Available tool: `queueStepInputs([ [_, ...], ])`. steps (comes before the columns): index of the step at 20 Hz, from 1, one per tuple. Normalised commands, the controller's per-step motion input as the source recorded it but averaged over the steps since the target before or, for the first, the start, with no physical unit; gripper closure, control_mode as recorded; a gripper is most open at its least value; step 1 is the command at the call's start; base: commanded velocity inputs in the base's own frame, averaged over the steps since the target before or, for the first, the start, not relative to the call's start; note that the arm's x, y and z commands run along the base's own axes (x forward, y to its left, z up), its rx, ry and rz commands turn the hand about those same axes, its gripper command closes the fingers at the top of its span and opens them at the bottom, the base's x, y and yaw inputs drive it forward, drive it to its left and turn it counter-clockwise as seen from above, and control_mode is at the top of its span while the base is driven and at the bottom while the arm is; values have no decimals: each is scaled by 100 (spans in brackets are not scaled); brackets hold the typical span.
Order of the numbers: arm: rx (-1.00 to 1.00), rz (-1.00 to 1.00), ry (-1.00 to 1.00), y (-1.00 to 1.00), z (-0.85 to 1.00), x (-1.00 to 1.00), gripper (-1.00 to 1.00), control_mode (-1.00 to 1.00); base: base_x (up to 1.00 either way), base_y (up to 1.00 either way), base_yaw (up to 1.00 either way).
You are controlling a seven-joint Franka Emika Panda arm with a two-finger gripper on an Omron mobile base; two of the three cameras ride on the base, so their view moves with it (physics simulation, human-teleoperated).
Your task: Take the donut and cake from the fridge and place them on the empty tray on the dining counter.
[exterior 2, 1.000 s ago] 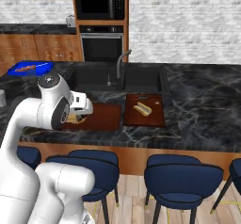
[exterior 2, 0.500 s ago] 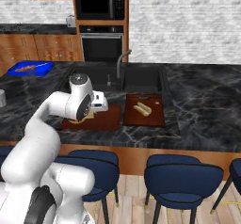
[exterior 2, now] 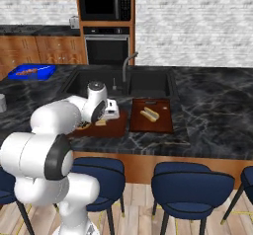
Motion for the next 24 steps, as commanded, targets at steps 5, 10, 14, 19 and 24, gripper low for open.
queueStepInputs([
  [5,0,3,0,6,-51,48,100,-100,0,0,0],
  [10,0,4,0,4,-39,51,100,-100,0,0,0],
  [14,0,6,-2,0,-21,36,100,-100,0,0,0],
  [19,0,6,-1,4,-26,28,100,-100,0,0,0],
  [24,0,5,0,6,-27,27,-100,-100,0,0,0],
])
